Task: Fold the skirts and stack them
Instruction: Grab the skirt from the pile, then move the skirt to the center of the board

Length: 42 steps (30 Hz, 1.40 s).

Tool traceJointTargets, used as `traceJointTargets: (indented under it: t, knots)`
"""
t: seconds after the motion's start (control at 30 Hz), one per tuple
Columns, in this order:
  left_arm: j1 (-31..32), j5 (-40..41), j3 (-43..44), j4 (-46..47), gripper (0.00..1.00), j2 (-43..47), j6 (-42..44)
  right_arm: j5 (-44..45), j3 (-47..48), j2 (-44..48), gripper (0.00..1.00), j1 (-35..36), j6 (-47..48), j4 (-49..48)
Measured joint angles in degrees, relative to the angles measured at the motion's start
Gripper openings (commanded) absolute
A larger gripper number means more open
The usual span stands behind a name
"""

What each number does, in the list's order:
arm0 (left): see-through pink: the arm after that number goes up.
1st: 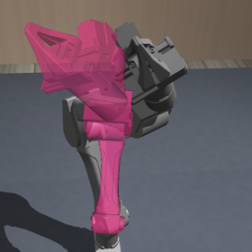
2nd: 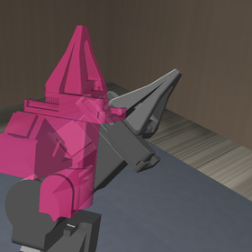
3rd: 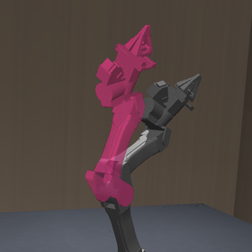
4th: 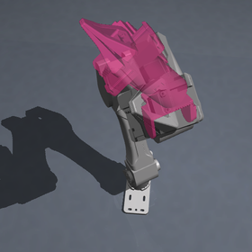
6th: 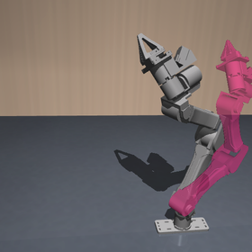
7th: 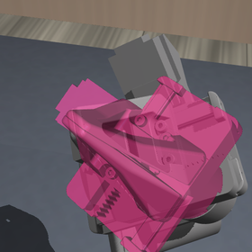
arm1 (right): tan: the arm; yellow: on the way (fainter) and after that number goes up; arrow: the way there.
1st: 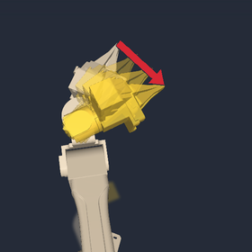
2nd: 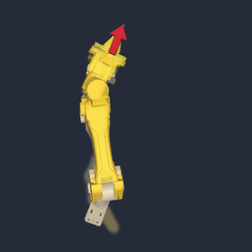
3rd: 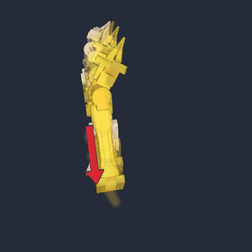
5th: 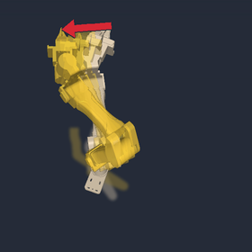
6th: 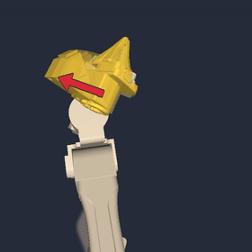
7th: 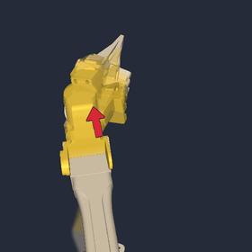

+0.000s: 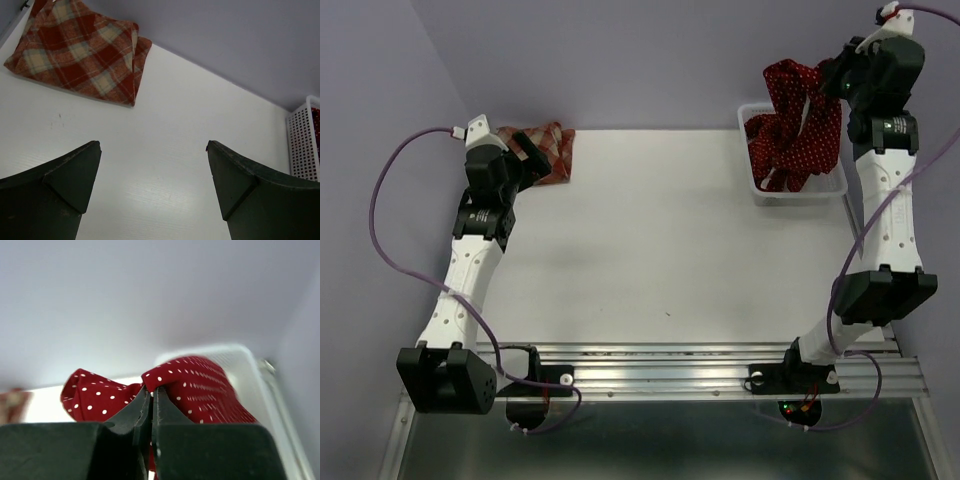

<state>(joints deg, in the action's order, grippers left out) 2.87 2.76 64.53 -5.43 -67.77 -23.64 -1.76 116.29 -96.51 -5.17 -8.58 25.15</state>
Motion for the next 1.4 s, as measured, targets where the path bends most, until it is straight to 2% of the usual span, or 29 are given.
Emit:
traceJointTargets:
  t: [0.17, 0.37, 0.6, 0.7, 0.83, 0.97, 1.0, 1.1, 1.23, 1.4]
  knots:
    - [0.0, -2.5, -1.6, 0.9, 0.99, 2.4, -3.0, -19.6, 5.1, 3.6, 0.01, 0.1, -6.7, -7.1]
    - [0.0, -4.8, -5.1, 1.3, 0.99, 3.7, -7.4, -37.0, 8.3, 3.9, 0.01, 4.6, -17.7, -18.1]
    - [0.0, -4.1, -9.5, -0.9, 0.99, 7.1, -11.6, -49.8, 8.4, 2.6, 0.04, 18.1, -21.8, -24.0]
    - [0.0, -2.4, -10.2, -3.1, 0.99, 9.0, -12.5, -52.2, 2.3, 3.8, 0.06, 19.5, -20.5, -24.7]
    - [0.0, -1.3, -12.0, -4.7, 0.99, 11.1, -13.4, -47.3, -21.1, 11.7, 0.2, 19.1, -14.6, -22.5]
    - [0.0, -1.2, -14.7, -6.1, 0.99, 11.1, -13.8, -33.4, -44.8, 19.5, 0.91, 19.1, -10.5, -17.9]
    - [0.0, -1.6, -15.7, -6.6, 0.99, 10.8, -13.8, -28.8, -51.0, 21.2, 1.0, 19.0, -10.2, -15.7]
    - [0.0, -3.7, -17.4, -8.2, 0.99, 9.5, -13.8, -20.3, -57.8, 22.0, 1.0, 18.8, -9.5, -7.9]
    - [1.1, -6.1, -21.0, -9.7, 0.99, 8.6, -13.8, -13.5, -58.8, 23.0, 1.0, 18.7, -9.4, -0.9]
    - [5.6, -8.7, -27.3, -11.3, 0.99, 8.7, -15.4, -11.7, -60.0, 27.5, 1.0, 18.7, -9.9, 0.2]
